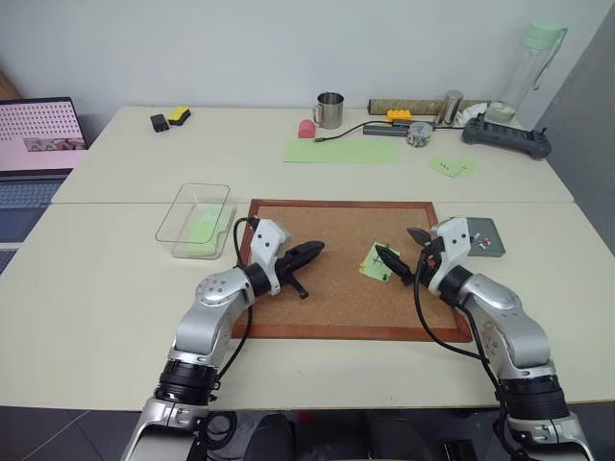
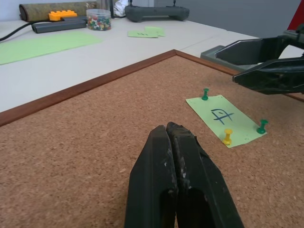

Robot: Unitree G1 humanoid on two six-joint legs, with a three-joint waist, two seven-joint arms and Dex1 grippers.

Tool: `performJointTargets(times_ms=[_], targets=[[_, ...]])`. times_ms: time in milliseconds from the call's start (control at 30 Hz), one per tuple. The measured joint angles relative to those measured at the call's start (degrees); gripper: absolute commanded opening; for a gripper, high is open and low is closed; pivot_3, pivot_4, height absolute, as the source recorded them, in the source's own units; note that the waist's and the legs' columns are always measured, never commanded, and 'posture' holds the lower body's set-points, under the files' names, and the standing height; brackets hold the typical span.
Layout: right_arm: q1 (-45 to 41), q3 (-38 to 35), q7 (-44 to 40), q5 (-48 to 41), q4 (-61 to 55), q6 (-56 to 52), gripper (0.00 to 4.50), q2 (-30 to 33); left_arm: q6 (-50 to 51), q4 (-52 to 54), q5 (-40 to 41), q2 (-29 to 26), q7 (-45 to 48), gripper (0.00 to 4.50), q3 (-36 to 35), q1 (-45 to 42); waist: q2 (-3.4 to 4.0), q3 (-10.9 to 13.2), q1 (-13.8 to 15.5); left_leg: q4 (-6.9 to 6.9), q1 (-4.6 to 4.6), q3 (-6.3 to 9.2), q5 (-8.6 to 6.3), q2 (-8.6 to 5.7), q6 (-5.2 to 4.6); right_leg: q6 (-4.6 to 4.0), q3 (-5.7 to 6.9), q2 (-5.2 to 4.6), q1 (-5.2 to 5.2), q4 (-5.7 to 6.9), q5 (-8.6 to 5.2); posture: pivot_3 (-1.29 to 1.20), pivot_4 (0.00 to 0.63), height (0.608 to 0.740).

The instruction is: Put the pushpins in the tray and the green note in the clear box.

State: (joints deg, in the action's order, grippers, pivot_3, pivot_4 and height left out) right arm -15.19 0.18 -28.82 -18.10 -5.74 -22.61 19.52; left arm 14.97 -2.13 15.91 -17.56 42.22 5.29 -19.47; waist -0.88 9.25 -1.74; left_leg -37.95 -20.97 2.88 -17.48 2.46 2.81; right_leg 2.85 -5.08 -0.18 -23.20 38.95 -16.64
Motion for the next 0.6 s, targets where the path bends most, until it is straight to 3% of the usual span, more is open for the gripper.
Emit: performJointTargets(times_ms=[600], targets=[[-3.9,2.4,0.3,4.2,8.5,1.0,4.5,-2.5,1.7,-4.0,-6.2,-0.1,-2.8,0.03,4.1,-0.6,0.17,-0.2,0.1,-0.02,0.08,0.0,0.0,-0.02,0.0,0.0,0.0,-0.02,0.07,0.04,0.0,0.0,0.15,0.74]])
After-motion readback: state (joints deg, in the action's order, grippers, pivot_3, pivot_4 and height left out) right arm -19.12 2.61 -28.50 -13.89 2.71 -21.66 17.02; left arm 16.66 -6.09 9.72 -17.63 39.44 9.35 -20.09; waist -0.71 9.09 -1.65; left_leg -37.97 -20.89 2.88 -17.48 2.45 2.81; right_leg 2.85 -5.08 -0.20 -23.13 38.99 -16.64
